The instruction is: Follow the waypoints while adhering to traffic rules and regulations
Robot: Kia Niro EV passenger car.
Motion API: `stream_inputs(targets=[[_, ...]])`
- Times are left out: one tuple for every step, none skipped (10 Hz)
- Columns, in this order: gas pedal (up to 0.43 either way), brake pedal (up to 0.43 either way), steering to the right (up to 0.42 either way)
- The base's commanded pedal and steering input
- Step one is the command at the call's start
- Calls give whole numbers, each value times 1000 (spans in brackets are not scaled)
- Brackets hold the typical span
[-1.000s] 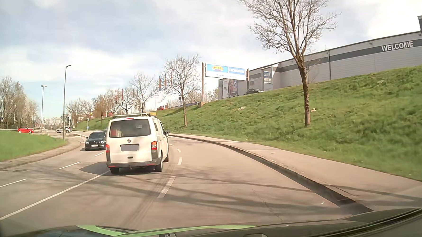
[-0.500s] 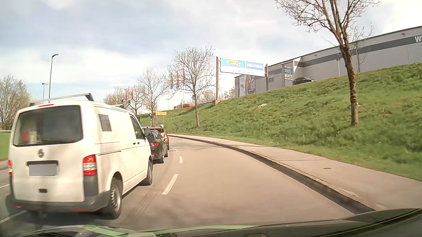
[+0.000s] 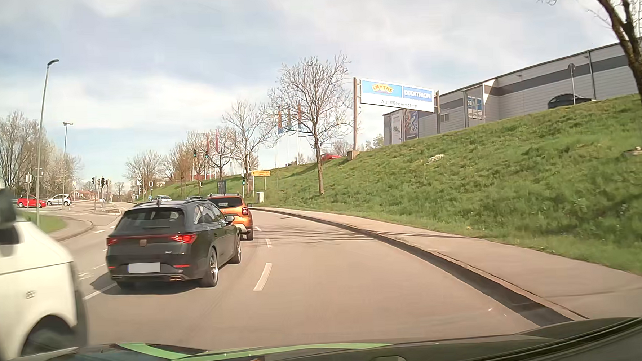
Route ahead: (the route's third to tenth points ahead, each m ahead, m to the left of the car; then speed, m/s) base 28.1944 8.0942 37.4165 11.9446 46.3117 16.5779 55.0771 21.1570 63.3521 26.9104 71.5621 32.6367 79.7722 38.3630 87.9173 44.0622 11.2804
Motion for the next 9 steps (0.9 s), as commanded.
stream_inputs(targets=[[59, 0, -44], [59, 0, -44], [59, 0, -43], [59, 0, -43], [59, 0, -43], [67, 0, -44], [67, 0, -47], [67, 0, -50], [67, 0, -55]])
